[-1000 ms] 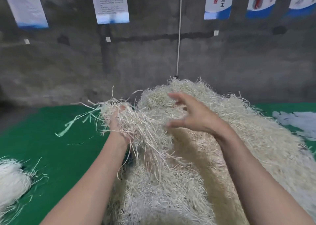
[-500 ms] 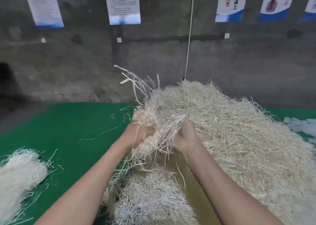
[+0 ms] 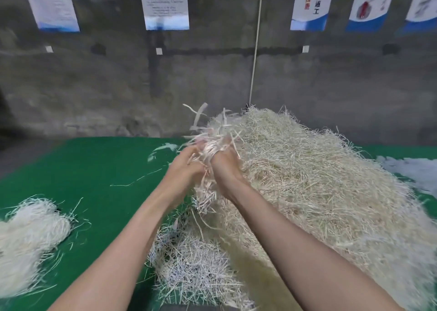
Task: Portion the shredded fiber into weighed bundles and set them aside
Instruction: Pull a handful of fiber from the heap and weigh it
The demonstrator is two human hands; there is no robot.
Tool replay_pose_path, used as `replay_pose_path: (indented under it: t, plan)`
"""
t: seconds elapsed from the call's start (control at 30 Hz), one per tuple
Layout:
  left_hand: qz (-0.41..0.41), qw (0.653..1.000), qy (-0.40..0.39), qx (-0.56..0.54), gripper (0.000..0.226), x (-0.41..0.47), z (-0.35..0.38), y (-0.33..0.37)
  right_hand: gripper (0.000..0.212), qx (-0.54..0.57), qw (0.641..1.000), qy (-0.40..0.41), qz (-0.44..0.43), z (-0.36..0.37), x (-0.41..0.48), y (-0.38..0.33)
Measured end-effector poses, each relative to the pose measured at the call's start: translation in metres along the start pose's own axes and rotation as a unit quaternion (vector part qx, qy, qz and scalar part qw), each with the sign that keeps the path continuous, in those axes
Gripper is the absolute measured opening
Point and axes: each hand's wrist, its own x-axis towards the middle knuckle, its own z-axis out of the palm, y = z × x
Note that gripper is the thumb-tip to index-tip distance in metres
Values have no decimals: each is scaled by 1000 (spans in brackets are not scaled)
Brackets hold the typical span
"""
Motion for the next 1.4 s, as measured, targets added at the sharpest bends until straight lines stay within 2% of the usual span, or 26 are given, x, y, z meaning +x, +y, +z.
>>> replay_pose_path:
  t: [0.07, 0.1, 0.13, 0.2, 0.27, 0.33, 0.37, 0.43, 0.47, 0.5, 0.6, 0.67, 0.73, 0.77, 0.8, 0.83, 0.87, 0.9, 0.93, 1.03, 1.1, 1.17, 1.2, 1.27, 1.33, 1.4]
  plan:
    - [-23, 996, -90, 7, 90, -5, -12, -6, 31, 6, 1000, -4, 23, 15, -9, -1]
    - [-28, 991, -110, 66, 106, -9, -15, -9, 29, 35, 998, -3, 55, 19, -10, 0]
    - [-22, 985, -100, 137, 111, -12, -16, -11, 31, 67, 994, -17, 90, 21, -13, -1]
    - [16, 971, -38, 236, 90, -13, -23, -17, 22, 168, 972, -96, 130, 24, -19, 2]
    - [51, 977, -13, 207, 53, -10, -35, -18, 15, 226, 952, -162, 124, 29, -27, 15]
    - [56, 975, 57, 206, 33, -5, -45, -17, 25, 214, 954, -182, 101, 30, -33, 30]
    - [61, 965, 105, 231, 30, -2, -47, -17, 41, 187, 961, -188, 77, 28, -34, 37]
    - [65, 948, 179, 257, 33, 3, -40, -17, 71, 47, 980, -190, 47, 22, -33, 51]
    - [57, 944, 202, 255, 37, 5, -34, -19, 71, -31, 981, -185, 45, 16, -31, 57]
    - [47, 944, 221, 242, 42, 7, -28, -23, 61, -79, 980, -174, 58, 8, -27, 62]
    - [28, 947, 247, 202, 47, 10, -10, -31, 34, -141, 968, -191, 84, -20, -7, 65]
    - [50, 924, 234, 299, 55, 10, -9, -36, 25, -267, 939, -205, 67, -41, 7, 56]
    - [84, 878, 219, 418, 59, 12, -21, -36, 30, -473, 861, -184, 21, -65, 17, 47]
    - [80, 876, 234, 414, 51, 15, -31, -32, 34, -546, 821, -166, 5, -77, 18, 41]
    - [69, 886, 252, 383, 40, 19, -41, -28, 40, -562, 813, -151, -11, -86, 16, 36]
    - [43, 913, 267, 305, 30, 21, -49, -20, 53, -502, 853, -139, -23, -90, 11, 33]
    - [21, 936, 279, 212, 27, 24, -55, -12, 71, -370, 920, -128, -28, -87, 3, 32]
    - [-9, 957, 276, 91, 32, 25, -54, -6, 88, -224, 967, -114, -29, -76, -7, 29]
    - [-44, 963, 266, 4, 40, 26, -48, -4, 98, -107, 988, -107, -25, -61, -17, 29]
    - [-124, 951, 254, -124, 44, 17, -15, -8, 105, 112, 988, -106, 29, -4, -36, 48]
    - [-152, 937, 242, -201, 36, 5, 6, -17, 115, 268, 952, -89, 114, 27, -44, 58]
    - [-176, 917, 265, -241, 31, -6, 17, -27, 124, 372, 912, -43, 167, 43, -48, 63]
    - [-185, 907, 280, -254, 27, -12, 18, -31, 131, 385, 905, -21, 181, 46, -49, 64]
    - [-182, 905, 289, -255, 18, -24, 13, -34, 142, 343, 919, -10, 192, 51, -52, 64]
    - [-125, 937, 264, -193, 14, -33, 4, -35, 145, 277, 942, -36, 187, 58, -57, 58]
    - [-92, 957, 231, -149, 20, -41, -6, -34, 122, 251, 950, -30, 181, 62, -55, 49]
